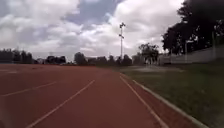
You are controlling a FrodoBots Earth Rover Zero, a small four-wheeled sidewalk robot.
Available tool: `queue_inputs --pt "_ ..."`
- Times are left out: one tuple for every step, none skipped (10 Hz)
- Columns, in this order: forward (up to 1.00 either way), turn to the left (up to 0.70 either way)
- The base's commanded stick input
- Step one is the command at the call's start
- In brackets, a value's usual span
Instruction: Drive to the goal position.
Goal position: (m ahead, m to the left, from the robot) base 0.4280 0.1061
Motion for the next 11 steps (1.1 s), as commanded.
queue_inputs --pt "0.60 0.00" --pt "0.60 0.00" --pt "0.60 0.00" --pt "0.60 0.00" --pt "0.60 0.00" --pt "0.60 0.00" --pt "0.60 0.00" --pt "0.60 0.00" --pt "0.60 0.00" --pt "0.60 0.00" --pt "0.60 0.00"
